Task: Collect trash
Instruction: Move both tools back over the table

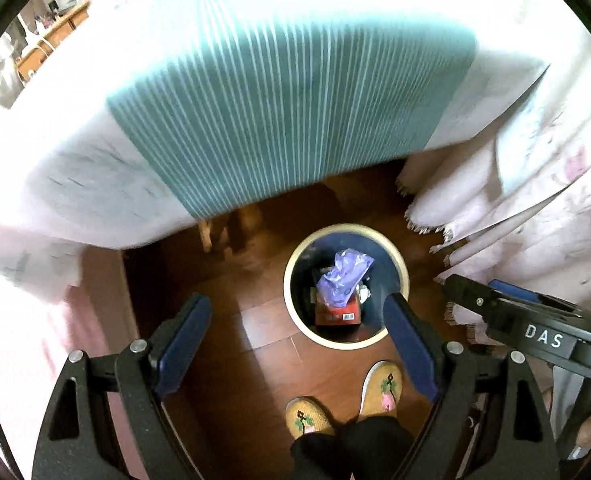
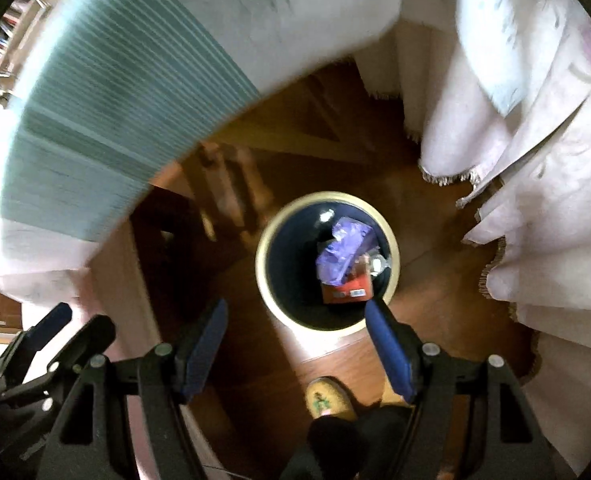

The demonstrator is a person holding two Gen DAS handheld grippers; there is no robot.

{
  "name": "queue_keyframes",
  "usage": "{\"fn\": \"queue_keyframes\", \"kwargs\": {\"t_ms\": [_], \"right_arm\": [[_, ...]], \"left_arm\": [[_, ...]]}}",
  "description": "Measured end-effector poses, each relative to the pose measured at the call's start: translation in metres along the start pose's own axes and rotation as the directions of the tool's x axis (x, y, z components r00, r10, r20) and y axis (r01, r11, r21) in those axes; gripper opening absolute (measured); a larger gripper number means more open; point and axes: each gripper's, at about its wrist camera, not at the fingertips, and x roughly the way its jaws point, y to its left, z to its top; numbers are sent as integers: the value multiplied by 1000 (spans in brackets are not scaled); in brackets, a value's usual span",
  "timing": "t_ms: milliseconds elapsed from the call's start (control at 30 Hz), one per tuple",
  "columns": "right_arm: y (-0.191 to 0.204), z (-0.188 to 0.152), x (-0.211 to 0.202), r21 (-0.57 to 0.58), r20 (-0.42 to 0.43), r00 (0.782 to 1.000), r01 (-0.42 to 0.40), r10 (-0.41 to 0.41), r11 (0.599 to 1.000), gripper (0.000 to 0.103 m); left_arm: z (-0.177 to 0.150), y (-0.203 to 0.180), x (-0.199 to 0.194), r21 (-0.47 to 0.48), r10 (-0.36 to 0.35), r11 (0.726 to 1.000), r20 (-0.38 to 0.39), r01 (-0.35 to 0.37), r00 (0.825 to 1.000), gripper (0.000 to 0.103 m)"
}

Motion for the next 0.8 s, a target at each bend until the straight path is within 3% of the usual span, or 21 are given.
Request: {"fn": "queue_keyframes", "kwargs": {"t_ms": [467, 800], "right_arm": [[80, 31, -163, -203, 104, 992, -53, 75, 978, 72], [140, 74, -255, -440, 229, 950, -94, 212, 893, 72]], "left_arm": [[57, 25, -171, -62, 41, 998, 182, -30, 983, 87], [96, 37, -267, -149, 155, 983, 340, -109, 928, 87]]}}
